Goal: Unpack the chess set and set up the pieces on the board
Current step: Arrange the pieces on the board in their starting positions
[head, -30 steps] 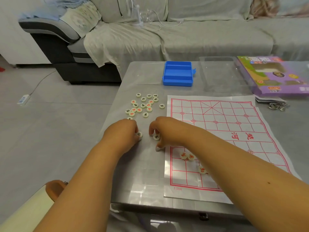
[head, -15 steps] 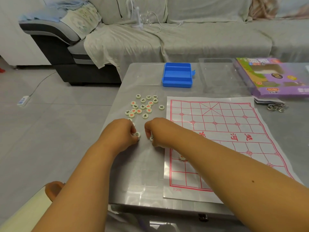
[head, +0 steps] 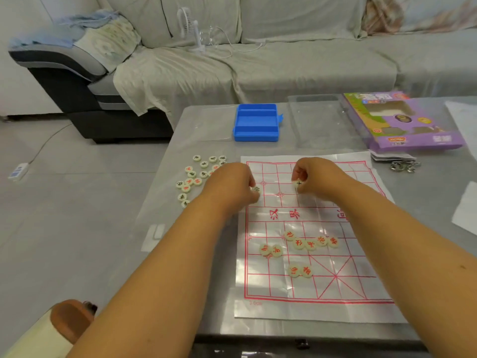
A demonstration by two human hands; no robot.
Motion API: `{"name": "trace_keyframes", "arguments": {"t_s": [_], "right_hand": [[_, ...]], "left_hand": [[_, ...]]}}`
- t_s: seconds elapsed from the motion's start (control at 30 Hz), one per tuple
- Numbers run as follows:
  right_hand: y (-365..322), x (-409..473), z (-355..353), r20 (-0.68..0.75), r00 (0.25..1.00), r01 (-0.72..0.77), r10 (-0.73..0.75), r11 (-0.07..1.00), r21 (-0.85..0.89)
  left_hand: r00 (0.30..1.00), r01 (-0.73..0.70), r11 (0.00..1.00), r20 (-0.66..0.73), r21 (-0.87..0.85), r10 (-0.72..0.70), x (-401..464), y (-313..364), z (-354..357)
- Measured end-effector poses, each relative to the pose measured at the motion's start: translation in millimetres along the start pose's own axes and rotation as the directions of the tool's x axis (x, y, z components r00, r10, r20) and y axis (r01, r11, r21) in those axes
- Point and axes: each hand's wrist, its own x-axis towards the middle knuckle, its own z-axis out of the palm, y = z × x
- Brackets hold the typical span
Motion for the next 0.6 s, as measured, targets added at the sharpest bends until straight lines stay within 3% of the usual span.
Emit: {"name": "trace_keyframes", "arguments": {"t_s": [0.17,0.33,0.47,0.6], "right_hand": [[26.6,2.8,2.5,-0.024,0.999,-0.030,0.029,0.999,-0.017],[26.0,7.5,2.8,-0.074,0.996,-0.045,0.042,0.998,-0.040],[-10.7,6.1,3.0,-0.235,0.971,0.053,-0.040,0.997,0.048],[-69.1,14.5,40.8,-0.086,0.956,0.286,-0.280,0.956,0.062]], "left_hand": [[0.992,-0.110,0.990,0.073,0.092,0.103,36.5,50.1,26.4],[0.990,-0.105,0.980,0.109,0.166,0.087,33.2,45.4,35.4],[0.995,0.086,0.982,-0.060,0.166,-0.077,7.9,-5.5,4.1],[0.911,0.410,0.894,-0.116,0.180,-0.395,-18.3,-76.7,-20.0]]}}
